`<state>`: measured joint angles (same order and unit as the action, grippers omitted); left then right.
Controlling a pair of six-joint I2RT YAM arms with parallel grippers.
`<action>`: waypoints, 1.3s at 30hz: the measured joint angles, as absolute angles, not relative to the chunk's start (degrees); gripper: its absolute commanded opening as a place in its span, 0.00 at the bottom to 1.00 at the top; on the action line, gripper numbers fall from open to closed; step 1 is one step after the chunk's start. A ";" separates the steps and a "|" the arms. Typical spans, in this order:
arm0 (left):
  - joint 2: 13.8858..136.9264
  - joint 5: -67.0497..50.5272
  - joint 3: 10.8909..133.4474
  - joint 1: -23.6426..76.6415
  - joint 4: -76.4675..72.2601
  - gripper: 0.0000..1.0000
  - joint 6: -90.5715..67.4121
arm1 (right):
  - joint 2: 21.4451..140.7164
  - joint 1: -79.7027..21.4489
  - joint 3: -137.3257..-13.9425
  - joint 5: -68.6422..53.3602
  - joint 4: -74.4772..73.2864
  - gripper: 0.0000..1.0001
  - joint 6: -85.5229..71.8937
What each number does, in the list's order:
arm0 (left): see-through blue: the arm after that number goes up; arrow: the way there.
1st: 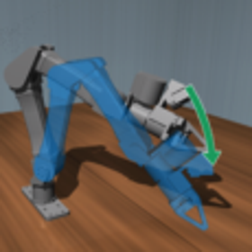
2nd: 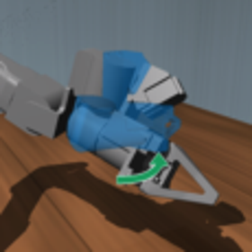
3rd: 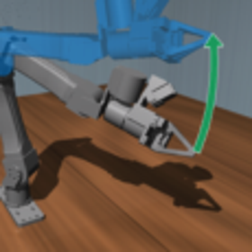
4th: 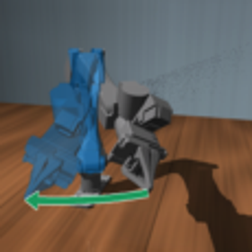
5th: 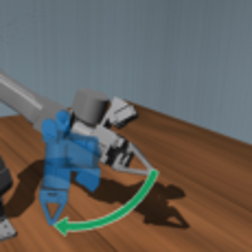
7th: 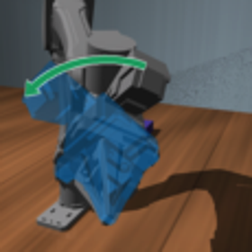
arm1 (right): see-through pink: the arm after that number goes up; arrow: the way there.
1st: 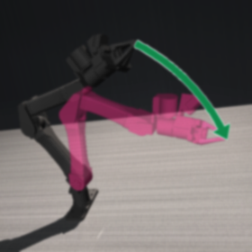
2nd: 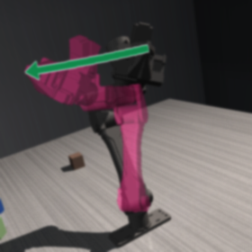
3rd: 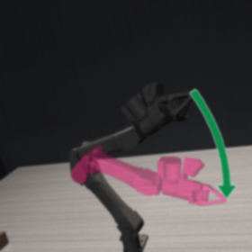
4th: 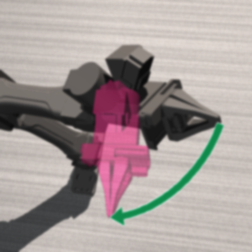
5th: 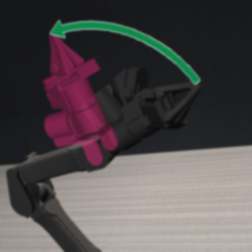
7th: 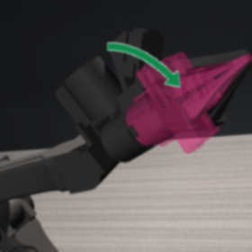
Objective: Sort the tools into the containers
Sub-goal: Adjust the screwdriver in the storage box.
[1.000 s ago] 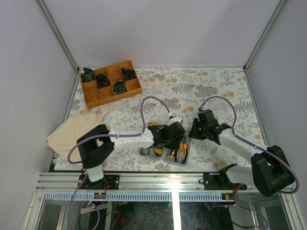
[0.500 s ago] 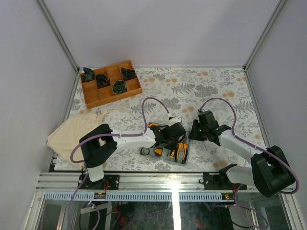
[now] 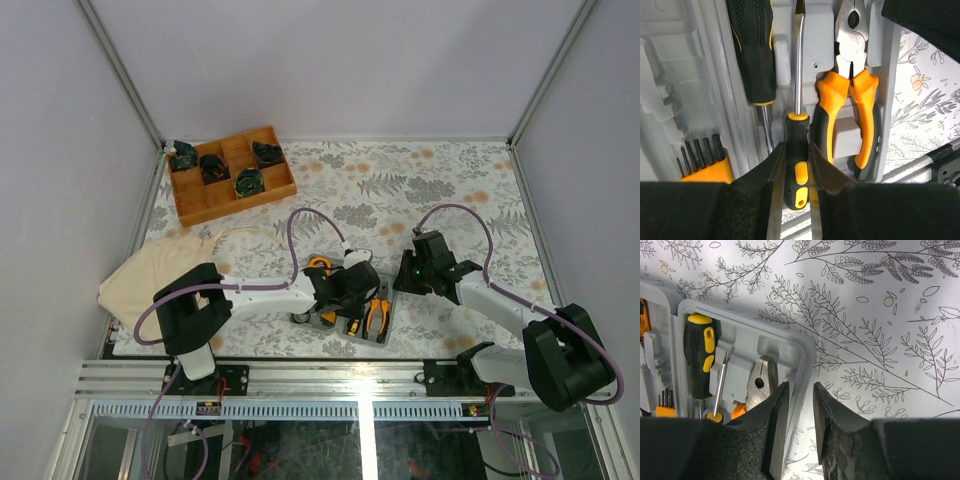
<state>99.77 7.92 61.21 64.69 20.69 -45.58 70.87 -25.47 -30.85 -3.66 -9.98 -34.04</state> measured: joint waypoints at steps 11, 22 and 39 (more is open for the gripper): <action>98.59 7.68 59.33 65.23 20.25 0.07 -47.88 | 70.87 -25.47 -30.85 -3.53 -9.98 0.34 -34.00; 98.17 6.13 58.28 65.28 18.98 0.02 -51.13 | 70.87 -25.47 -30.83 -3.53 -9.98 0.37 -33.89; 96.88 5.58 54.15 65.30 13.30 0.00 -55.22 | 64.79 -25.47 -32.82 -0.32 -14.90 0.43 -31.46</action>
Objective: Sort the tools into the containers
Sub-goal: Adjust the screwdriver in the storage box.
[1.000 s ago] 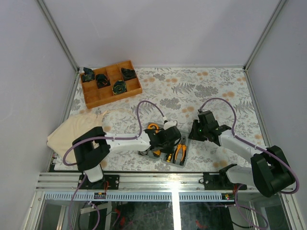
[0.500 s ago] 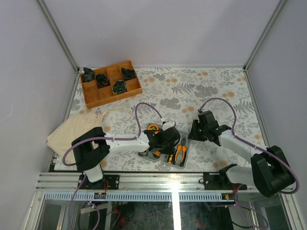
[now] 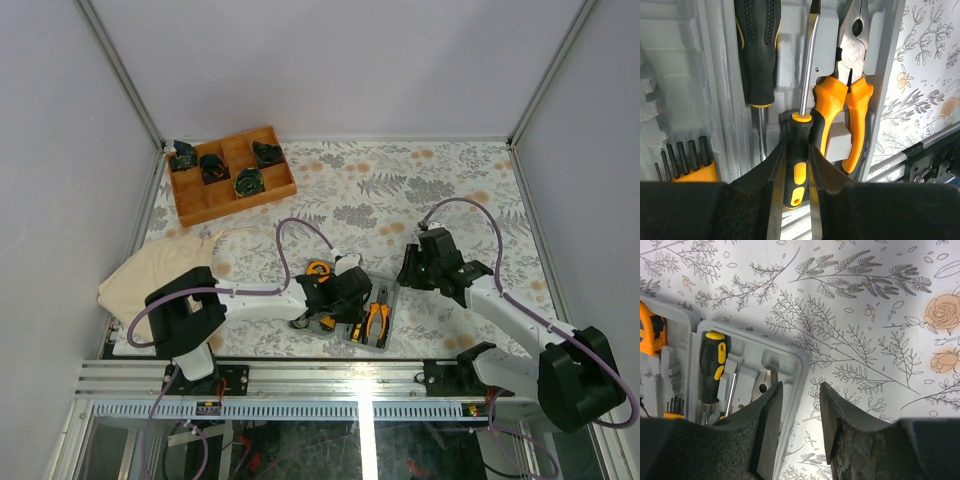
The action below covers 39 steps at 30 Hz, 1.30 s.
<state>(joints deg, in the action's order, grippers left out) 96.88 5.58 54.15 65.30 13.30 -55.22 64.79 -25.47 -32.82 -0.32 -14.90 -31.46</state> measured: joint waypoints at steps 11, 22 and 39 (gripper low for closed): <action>94.91 9.56 53.39 66.08 17.08 0.00 -58.54 | 61.80 -25.47 -33.17 0.99 -17.63 0.45 -31.22; 94.00 11.70 53.08 66.43 19.86 0.00 -59.94 | 61.71 -25.47 -33.23 0.93 -17.80 0.46 -31.22; 88.92 12.27 53.74 66.50 24.71 0.31 -52.56 | 63.68 -25.50 -35.00 -6.26 -15.66 0.52 -26.98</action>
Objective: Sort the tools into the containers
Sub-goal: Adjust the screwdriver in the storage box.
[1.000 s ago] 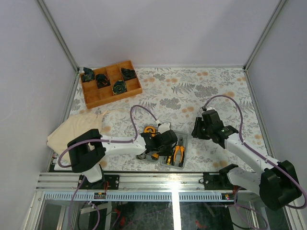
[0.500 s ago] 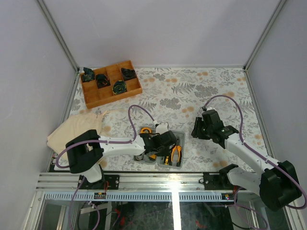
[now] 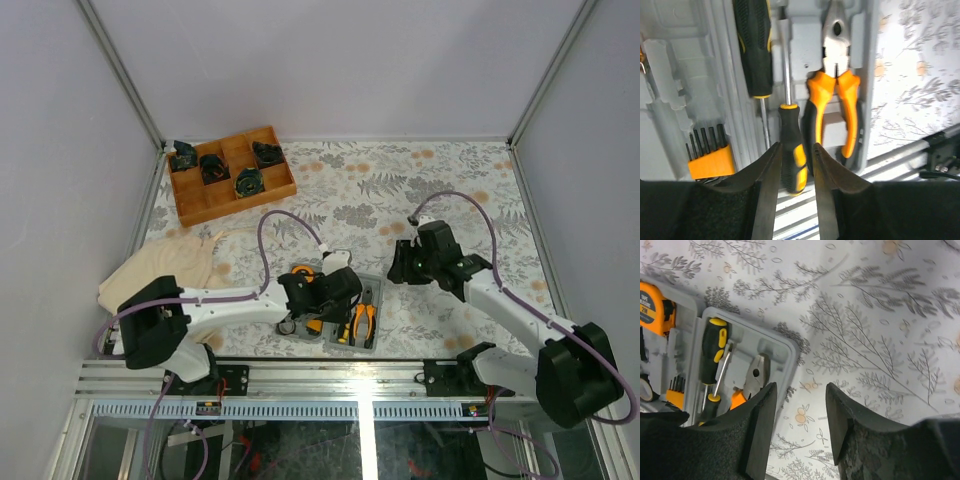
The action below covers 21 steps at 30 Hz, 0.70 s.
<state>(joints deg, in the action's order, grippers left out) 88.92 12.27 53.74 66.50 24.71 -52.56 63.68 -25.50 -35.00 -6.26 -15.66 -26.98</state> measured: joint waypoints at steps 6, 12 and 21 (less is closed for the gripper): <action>85.60 12.47 54.92 66.50 24.80 0.33 -50.43 | 72.27 -25.67 -39.64 -10.00 -13.06 0.54 -21.61; 85.45 12.49 54.87 66.48 24.88 0.33 -50.24 | 78.74 -26.65 -42.63 -10.76 -12.82 0.53 -18.35; 84.18 13.13 53.04 66.22 24.99 0.33 -50.30 | 86.35 -29.45 -43.99 -11.57 -13.06 0.50 -15.18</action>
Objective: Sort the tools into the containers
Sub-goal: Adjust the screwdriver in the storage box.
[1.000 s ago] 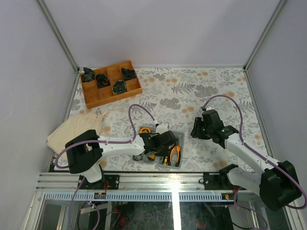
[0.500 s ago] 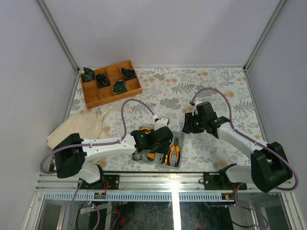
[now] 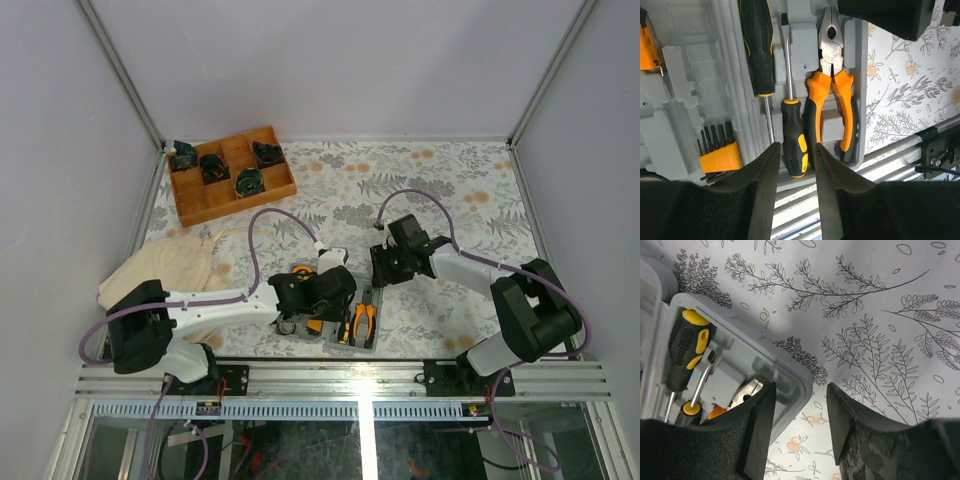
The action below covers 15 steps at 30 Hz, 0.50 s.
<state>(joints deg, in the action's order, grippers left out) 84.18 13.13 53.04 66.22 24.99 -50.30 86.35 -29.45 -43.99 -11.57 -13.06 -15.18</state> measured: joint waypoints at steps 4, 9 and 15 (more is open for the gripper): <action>83.48 13.17 52.27 65.82 25.04 0.33 -50.41 | 87.74 -29.85 -43.99 -10.74 -13.08 0.38 -15.03; 83.07 13.34 51.31 65.04 25.26 0.33 -50.50 | 87.92 -30.17 -43.94 -8.82 -12.58 0.23 -17.04; 82.67 13.43 50.98 64.10 25.39 0.33 -50.43 | 83.42 -30.33 -38.89 -5.72 -9.04 0.07 -24.16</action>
<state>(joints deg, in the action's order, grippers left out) 82.67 13.43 50.98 64.10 25.39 -50.43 83.42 -30.33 -38.89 -5.72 -9.04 -24.16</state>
